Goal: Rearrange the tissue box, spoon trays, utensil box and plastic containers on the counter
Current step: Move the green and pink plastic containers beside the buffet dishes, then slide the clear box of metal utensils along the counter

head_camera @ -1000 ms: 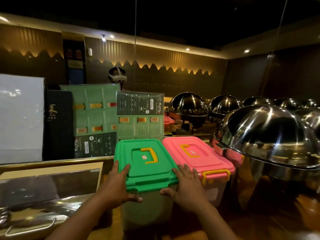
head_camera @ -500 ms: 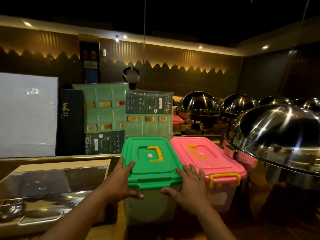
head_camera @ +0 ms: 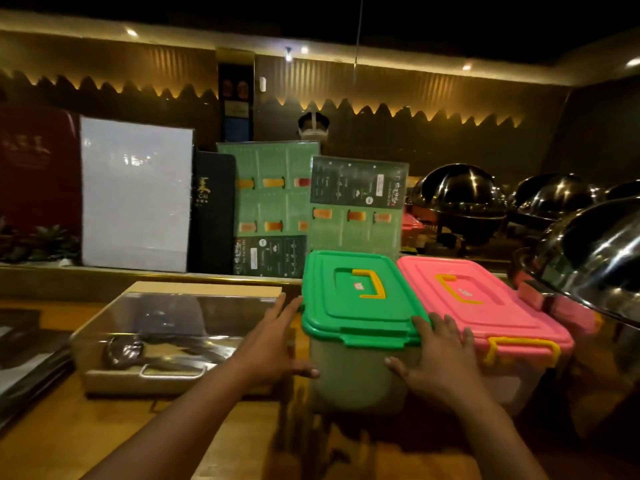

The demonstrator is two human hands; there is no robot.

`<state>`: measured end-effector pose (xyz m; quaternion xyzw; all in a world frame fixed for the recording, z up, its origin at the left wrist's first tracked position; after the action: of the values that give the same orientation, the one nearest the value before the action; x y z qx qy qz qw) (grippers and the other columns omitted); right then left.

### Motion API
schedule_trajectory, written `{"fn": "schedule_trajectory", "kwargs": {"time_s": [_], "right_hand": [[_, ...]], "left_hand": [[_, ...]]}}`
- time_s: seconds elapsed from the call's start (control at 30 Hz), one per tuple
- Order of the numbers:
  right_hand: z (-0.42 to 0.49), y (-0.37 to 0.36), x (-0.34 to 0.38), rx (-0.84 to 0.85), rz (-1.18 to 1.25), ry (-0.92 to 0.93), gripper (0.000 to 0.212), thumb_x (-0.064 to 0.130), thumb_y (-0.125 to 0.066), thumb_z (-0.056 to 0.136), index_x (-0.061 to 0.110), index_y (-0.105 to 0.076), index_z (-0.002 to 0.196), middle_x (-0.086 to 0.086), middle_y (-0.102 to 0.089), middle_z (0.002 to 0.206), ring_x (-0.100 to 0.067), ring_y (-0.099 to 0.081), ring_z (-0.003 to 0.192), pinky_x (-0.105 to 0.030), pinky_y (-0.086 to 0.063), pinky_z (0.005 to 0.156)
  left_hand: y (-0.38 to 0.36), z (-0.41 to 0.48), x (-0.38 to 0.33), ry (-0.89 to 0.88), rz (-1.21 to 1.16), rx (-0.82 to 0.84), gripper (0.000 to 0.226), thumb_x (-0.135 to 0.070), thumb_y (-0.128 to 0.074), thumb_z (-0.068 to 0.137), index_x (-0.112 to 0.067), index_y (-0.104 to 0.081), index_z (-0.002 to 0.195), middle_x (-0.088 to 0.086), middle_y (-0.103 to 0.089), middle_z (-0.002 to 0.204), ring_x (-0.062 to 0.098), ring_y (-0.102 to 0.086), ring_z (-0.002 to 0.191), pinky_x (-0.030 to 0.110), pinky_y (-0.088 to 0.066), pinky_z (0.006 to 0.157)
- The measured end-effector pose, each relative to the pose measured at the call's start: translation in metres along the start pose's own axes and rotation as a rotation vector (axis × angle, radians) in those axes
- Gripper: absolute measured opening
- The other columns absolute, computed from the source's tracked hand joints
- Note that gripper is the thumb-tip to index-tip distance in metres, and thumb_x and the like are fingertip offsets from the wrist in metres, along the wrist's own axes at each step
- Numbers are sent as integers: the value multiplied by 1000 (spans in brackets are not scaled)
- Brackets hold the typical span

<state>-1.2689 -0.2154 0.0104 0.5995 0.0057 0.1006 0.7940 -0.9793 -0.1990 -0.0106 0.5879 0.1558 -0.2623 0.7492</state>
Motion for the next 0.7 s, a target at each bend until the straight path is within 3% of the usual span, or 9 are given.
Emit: {"fn": "schedule_trajectory", "kwargs": {"time_s": [0.07, 0.13, 0.23, 0.33, 0.43, 0.5, 0.57, 0.63, 0.7], "right_hand": [[-6, 5, 24, -76, 41, 36, 98, 80, -45, 68, 29, -32, 150, -11, -26, 160, -30, -16, 149, -49, -9, 120], [-12, 15, 61, -242, 180, 116, 82, 69, -56, 70, 25, -50, 140, -13, -39, 153, -32, -31, 142, -50, -24, 117], [-27, 26, 125, -480, 463, 245, 44, 43, -68, 76, 19, -67, 113, -6, -59, 128, -26, -53, 120, -43, -45, 101], [-38, 11, 192, -524, 552, 269, 17, 29, -66, 81, 20, -67, 95, 0, -63, 98, -19, -59, 92, -38, -51, 82], [-28, -36, 231, -362, 493, 142, 24, 33, -64, 84, 25, -63, 107, 0, -62, 103, -19, -59, 93, -36, -52, 78], [-19, -71, 241, -213, 419, 26, 44, 40, -64, 85, 27, -57, 127, -1, -58, 120, -20, -57, 105, -36, -51, 87], [-17, -96, 249, -112, 363, -36, 58, 46, -62, 86, 30, -47, 140, -1, -54, 130, -21, -55, 112, -35, -49, 93], [-19, -108, 255, -91, 339, -90, 62, 48, -60, 89, 32, -40, 146, 0, -53, 133, -20, -54, 114, -34, -48, 94], [-21, -109, 261, -130, 270, -118, 62, 49, -58, 91, 32, -39, 146, 0, -54, 133, -20, -53, 113, -34, -48, 94]], "left_hand": [[19, -14, 24, 20, 7, -23, 132, -62, -86, 53, -43, -4, 155, -7, 4, 167, 23, -13, 151, 47, -30, 117], [43, -27, 52, 46, 13, -42, 128, -61, -85, 56, -42, -6, 155, -8, 1, 167, 24, -14, 151, 49, -32, 116], [75, -44, 105, 89, 4, -74, 124, -66, -81, 54, -45, -11, 153, -6, -9, 165, 25, -23, 148, 51, -39, 111], [110, -65, 173, 180, 47, -147, 118, -55, -87, 60, -42, -16, 153, -1, -15, 165, 27, -22, 149, 50, -37, 113], [146, -83, 237, 295, 144, -231, 119, -59, -88, 56, -32, -24, 153, 6, -28, 161, 31, -27, 145, 52, -38, 111], [163, -92, 277, 365, 205, -246, 123, -69, -85, 48, -32, -30, 152, 9, -38, 154, 36, -35, 138, 55, -43, 104], [171, -96, 312, 427, 210, -220, 126, -78, -80, 42, -33, -33, 150, 11, -35, 156, 39, -33, 140, 59, -43, 103], [167, -95, 332, 420, 121, -180, 128, -81, -77, 41, -37, -30, 151, 10, -34, 156, 37, -37, 138, 57, -46, 100], [160, -92, 335, 343, 38, -159, 120, -69, -84, 49, -42, -26, 150, 7, -48, 144, 31, -52, 125, 49, -52, 92]]}}
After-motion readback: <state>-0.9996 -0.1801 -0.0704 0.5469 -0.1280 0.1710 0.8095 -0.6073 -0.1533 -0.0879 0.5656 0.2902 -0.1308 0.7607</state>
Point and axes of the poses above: each hand's wrist, its own z-axis towards the middle knuckle, its own y-axis out of the back of the hand, x = y × z, the point moved 7 cm from there along z, towards the middle knuckle
